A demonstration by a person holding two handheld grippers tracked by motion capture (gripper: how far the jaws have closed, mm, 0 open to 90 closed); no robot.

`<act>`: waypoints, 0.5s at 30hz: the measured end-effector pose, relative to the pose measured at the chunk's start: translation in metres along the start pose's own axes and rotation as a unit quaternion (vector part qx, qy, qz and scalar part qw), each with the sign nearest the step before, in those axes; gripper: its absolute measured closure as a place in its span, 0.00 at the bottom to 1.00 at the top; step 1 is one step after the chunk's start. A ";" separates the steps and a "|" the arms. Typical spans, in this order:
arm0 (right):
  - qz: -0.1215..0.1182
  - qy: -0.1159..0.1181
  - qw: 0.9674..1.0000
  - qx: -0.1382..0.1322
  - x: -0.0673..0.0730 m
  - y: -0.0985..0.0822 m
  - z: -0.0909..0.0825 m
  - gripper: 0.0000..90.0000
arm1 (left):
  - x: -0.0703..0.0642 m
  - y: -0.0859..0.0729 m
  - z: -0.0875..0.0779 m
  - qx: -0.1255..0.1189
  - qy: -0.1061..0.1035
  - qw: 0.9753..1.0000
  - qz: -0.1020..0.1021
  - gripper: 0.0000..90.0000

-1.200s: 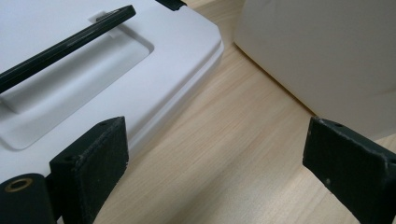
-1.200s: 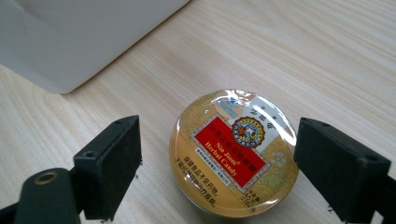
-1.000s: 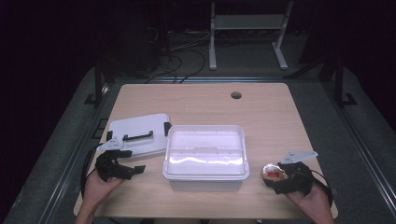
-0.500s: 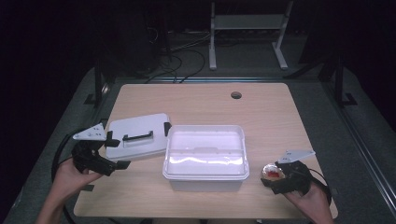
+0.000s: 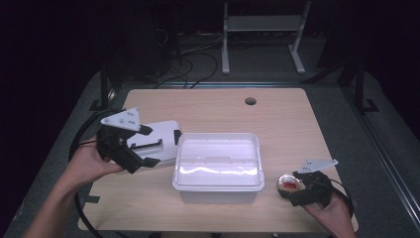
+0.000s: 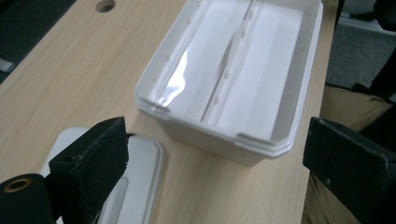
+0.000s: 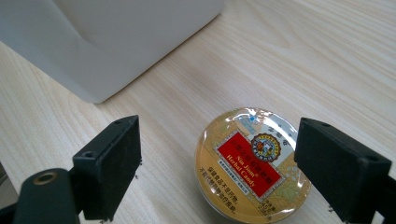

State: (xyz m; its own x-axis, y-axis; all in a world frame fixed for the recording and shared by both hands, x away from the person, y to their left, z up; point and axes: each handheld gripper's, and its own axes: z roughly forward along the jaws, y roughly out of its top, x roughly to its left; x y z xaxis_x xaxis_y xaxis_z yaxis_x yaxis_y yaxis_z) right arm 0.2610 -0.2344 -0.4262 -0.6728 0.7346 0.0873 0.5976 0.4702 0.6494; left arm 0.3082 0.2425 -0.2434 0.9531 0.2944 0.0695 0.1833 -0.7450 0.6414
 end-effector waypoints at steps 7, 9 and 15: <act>-0.001 0.004 1.000 -0.004 -0.001 0.001 0.000 0.16 | -0.005 0.027 0.024 0.016 -0.026 0.999 0.030 0.07; 0.000 0.006 1.000 -0.002 -0.001 0.001 0.000 0.16 | -0.006 0.030 0.027 0.019 -0.029 0.999 0.034 0.07; -0.005 0.006 1.000 0.003 0.001 0.001 0.001 0.16 | -0.008 0.047 0.045 0.037 -0.044 0.997 0.056 0.07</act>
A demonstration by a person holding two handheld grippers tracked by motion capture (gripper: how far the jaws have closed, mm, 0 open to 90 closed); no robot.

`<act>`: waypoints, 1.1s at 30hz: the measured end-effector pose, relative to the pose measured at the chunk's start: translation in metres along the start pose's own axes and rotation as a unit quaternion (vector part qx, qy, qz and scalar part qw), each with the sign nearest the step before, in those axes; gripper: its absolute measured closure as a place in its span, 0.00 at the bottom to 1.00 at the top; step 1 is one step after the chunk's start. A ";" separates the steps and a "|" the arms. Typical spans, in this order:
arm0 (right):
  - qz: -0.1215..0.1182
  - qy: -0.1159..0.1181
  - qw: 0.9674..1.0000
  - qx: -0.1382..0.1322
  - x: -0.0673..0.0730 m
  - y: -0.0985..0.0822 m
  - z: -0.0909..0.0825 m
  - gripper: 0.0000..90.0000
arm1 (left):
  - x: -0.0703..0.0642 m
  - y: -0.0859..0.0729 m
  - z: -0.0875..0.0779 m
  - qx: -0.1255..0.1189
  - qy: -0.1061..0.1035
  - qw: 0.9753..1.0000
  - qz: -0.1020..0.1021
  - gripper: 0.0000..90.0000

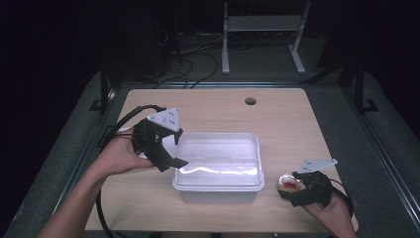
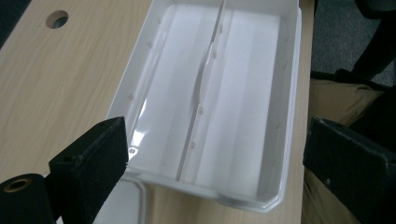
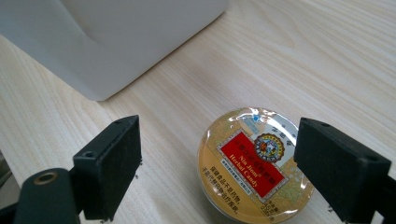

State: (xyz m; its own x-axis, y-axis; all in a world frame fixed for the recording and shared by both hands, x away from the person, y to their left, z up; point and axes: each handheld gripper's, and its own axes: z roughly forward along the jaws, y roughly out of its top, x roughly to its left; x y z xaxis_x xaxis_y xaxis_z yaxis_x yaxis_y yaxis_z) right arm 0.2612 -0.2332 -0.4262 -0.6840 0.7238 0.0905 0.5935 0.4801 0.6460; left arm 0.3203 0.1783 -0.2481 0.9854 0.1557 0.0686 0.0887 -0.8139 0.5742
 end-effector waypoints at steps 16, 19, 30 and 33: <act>-0.015 -0.008 1.000 0.013 0.002 0.000 0.001 0.16 | 0.013 0.035 0.058 0.073 -0.049 0.996 0.029 0.17; -0.017 -0.008 1.000 0.013 0.002 0.001 0.001 0.16 | 0.016 0.043 0.073 0.092 -0.060 0.993 0.035 0.20; -0.017 -0.008 1.000 0.012 0.001 0.000 0.000 0.16 | 0.025 0.049 0.099 0.136 -0.083 0.987 0.032 0.46; -0.018 -0.009 1.000 0.012 0.001 0.000 -0.001 0.16 | 0.026 0.051 0.104 0.148 -0.086 0.985 0.032 0.52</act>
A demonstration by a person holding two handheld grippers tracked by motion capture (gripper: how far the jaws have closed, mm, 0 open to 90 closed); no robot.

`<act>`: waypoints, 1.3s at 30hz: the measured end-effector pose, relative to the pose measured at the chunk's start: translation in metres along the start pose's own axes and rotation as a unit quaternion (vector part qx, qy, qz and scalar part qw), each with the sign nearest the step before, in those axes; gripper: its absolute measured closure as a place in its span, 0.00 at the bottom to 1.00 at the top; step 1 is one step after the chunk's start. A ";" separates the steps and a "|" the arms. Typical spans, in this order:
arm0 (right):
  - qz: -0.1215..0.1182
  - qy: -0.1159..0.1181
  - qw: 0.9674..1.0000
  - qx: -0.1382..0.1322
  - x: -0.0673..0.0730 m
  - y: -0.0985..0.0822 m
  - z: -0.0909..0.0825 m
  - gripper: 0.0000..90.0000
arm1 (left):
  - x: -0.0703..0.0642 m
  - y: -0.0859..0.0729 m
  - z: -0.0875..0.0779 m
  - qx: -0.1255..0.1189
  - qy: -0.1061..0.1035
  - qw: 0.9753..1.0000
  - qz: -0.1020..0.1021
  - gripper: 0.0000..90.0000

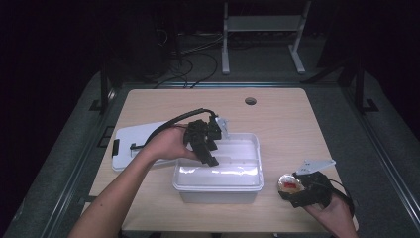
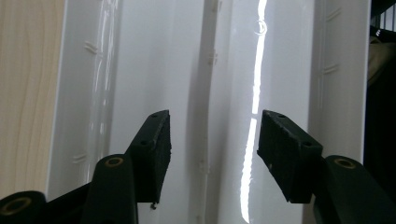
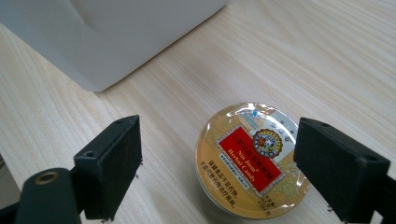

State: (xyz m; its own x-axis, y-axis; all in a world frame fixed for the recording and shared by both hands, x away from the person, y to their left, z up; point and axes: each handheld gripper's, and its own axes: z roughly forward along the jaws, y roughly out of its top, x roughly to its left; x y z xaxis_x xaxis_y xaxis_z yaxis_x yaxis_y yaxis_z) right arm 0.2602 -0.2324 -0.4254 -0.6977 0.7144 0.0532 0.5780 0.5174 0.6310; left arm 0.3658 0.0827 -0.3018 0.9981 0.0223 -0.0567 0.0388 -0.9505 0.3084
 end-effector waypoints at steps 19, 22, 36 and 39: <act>-0.004 -0.002 1.000 -0.002 0.000 -0.001 -0.002 0.16 | 0.003 0.018 0.018 0.054 -0.013 0.998 0.019 0.81; -0.004 -0.002 1.000 -0.003 -0.001 -0.001 -0.002 0.16 | 0.003 0.018 0.021 0.056 -0.016 0.998 0.021 0.89; -0.004 -0.003 1.000 -0.003 -0.001 -0.001 -0.002 0.16 | 0.006 0.019 0.020 0.057 -0.017 0.998 0.005 0.99; -0.005 -0.003 1.000 -0.002 -0.001 -0.001 -0.002 0.16 | 0.005 0.019 0.018 0.054 -0.015 0.998 0.005 0.99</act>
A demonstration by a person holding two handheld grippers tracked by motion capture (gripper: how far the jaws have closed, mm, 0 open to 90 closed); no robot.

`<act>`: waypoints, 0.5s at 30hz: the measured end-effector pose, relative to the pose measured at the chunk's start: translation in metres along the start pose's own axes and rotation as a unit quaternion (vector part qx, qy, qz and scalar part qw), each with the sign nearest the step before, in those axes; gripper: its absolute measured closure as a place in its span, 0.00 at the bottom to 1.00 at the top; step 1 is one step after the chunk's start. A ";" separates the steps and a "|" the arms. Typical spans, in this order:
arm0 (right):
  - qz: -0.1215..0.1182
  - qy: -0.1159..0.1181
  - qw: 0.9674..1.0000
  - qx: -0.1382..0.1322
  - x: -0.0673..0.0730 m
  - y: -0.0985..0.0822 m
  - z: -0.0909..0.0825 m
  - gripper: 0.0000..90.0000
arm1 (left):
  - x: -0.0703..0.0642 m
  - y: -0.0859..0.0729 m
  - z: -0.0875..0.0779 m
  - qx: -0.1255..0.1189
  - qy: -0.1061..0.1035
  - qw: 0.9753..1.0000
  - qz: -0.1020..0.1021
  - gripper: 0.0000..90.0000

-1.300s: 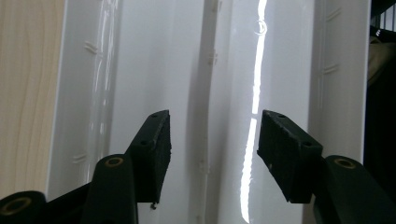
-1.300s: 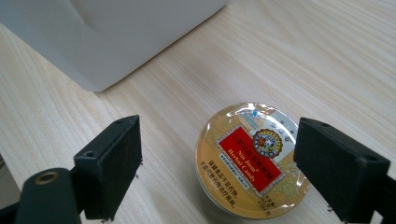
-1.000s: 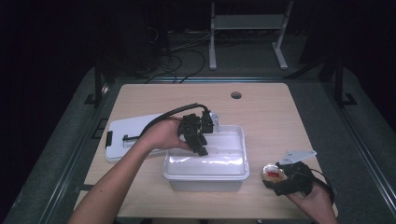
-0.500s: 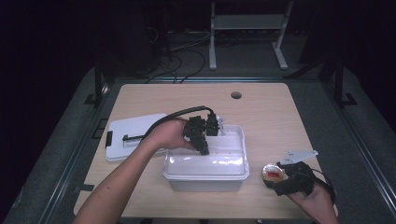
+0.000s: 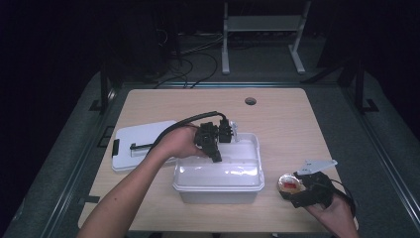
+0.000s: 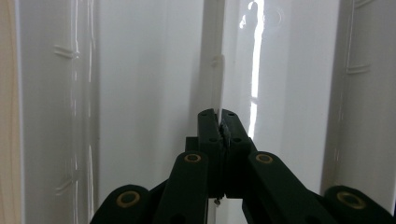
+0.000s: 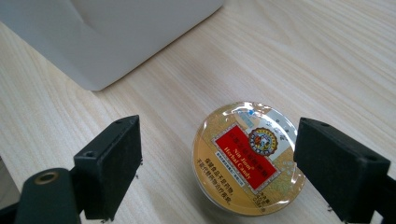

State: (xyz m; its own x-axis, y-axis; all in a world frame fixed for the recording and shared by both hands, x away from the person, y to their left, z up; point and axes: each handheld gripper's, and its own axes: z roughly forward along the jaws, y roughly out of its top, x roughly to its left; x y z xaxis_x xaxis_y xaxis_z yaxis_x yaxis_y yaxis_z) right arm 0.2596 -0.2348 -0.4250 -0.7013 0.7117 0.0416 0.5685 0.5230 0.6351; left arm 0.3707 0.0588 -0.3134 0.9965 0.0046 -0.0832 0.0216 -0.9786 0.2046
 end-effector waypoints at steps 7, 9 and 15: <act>0.001 0.001 1.000 0.000 0.000 0.000 0.000 0.16 | -0.001 -0.003 -0.009 -0.018 0.001 1.000 -0.001 0.99; 0.003 0.000 1.000 0.001 0.000 0.000 0.000 0.16 | -0.003 -0.005 -0.016 -0.030 0.005 1.000 0.000 0.99; 0.005 0.000 1.000 0.000 -0.001 -0.002 0.000 0.16 | -0.011 -0.021 -0.050 -0.078 0.019 0.997 -0.005 0.99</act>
State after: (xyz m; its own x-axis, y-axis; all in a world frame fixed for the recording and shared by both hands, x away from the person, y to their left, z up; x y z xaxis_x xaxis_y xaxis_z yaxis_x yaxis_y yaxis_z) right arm 0.2594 -0.2363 -0.4263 -0.6953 0.7171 0.0477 0.5758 0.5162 0.6341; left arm 0.3635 0.0897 -0.2680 0.9985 0.0241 -0.0497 0.0401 -0.9347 0.3531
